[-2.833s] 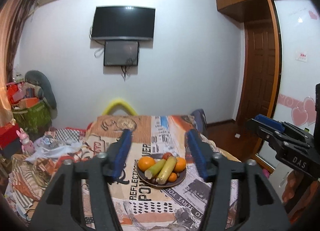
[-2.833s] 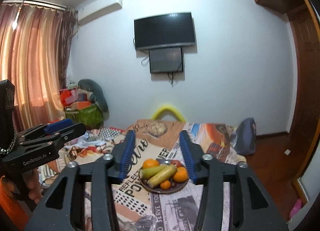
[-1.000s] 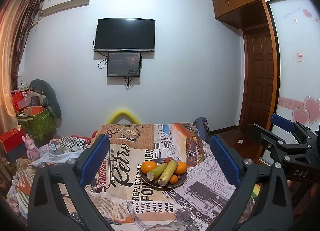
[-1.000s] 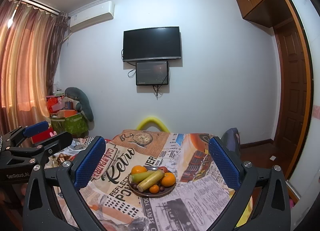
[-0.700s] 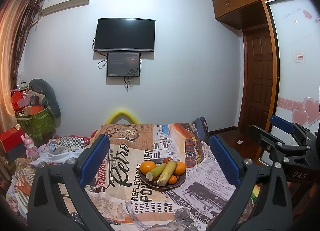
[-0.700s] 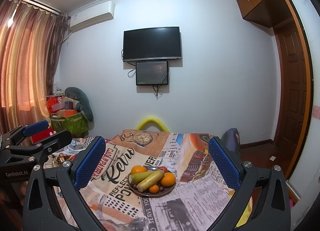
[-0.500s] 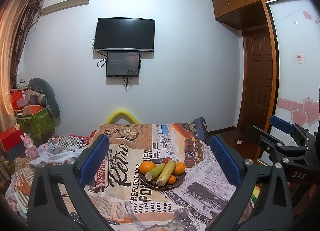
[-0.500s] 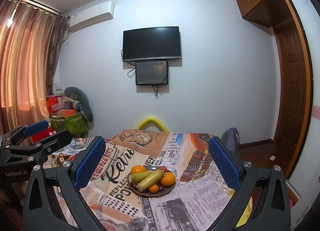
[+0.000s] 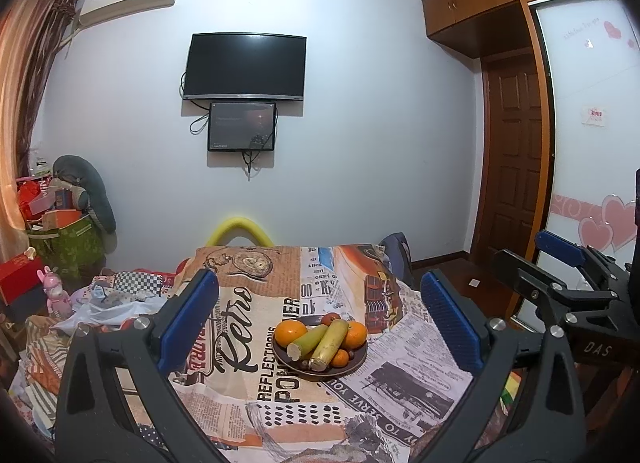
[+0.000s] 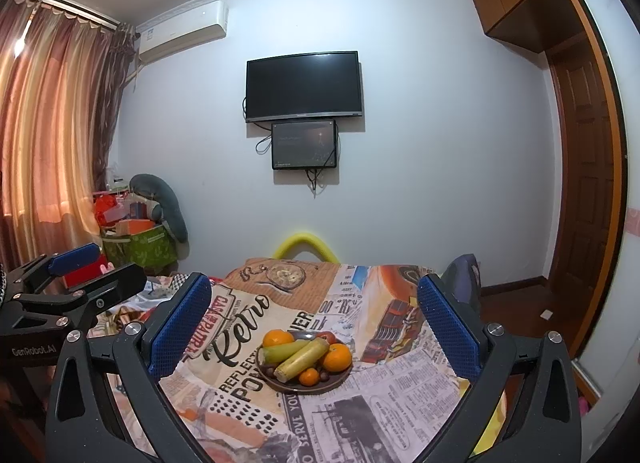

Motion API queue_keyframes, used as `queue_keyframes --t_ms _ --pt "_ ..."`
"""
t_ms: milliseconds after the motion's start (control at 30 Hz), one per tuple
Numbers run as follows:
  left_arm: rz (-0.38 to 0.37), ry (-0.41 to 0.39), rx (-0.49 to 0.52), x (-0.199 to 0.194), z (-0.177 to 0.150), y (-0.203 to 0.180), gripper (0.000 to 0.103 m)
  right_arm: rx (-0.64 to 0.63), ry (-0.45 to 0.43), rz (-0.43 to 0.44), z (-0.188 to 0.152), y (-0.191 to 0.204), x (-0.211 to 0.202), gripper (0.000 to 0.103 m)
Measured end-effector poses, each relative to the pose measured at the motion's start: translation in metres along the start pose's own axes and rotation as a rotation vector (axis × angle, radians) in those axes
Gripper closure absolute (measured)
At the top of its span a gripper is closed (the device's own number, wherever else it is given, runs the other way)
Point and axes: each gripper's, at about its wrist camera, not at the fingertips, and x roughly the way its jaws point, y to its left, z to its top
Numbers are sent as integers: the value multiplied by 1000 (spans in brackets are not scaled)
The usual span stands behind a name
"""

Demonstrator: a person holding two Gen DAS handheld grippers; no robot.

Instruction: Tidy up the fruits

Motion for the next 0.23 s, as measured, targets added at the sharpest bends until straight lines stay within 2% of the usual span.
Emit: queue_keyframes --t_ms 233 --pt "-10 6 -1 1 -1 0 1 -1 0 -1 0 0 0 0"
